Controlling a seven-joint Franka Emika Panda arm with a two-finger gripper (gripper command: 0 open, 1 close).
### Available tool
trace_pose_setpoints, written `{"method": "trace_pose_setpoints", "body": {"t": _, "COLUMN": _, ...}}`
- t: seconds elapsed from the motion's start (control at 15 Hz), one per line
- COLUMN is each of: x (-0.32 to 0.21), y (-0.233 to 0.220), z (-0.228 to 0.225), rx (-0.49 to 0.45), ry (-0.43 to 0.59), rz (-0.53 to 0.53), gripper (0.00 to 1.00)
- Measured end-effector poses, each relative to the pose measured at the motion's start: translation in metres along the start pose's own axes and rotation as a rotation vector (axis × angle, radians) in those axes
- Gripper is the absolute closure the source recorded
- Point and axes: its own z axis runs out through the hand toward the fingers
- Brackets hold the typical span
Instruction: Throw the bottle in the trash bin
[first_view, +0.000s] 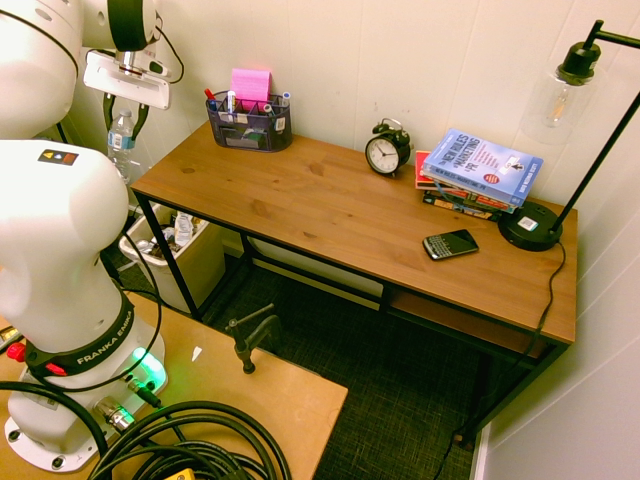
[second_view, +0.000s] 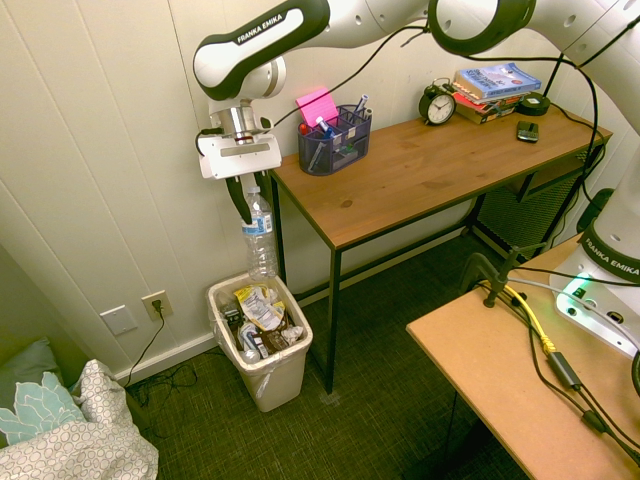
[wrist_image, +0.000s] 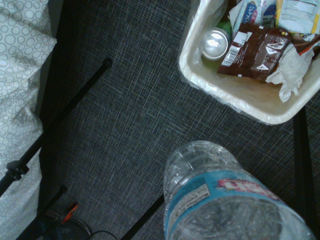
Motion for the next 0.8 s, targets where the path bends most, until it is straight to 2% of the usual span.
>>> {"method": "trace_pose_setpoints", "body": {"t": 0.47, "x": -0.002, "y": -0.002, "z": -0.021, "rx": 0.030, "ry": 0.028, "rz": 0.002, "gripper": 0.00}}
{"method": "trace_pose_setpoints", "body": {"t": 0.6, "x": -0.005, "y": -0.001, "z": -0.045, "rx": 0.085, "ry": 0.120, "rz": 0.028, "gripper": 0.00}}
{"method": "trace_pose_setpoints", "body": {"t": 0.8, "x": -0.038, "y": 0.011, "z": -0.111, "rx": 0.165, "ry": 0.280, "rz": 0.045, "gripper": 0.00}}
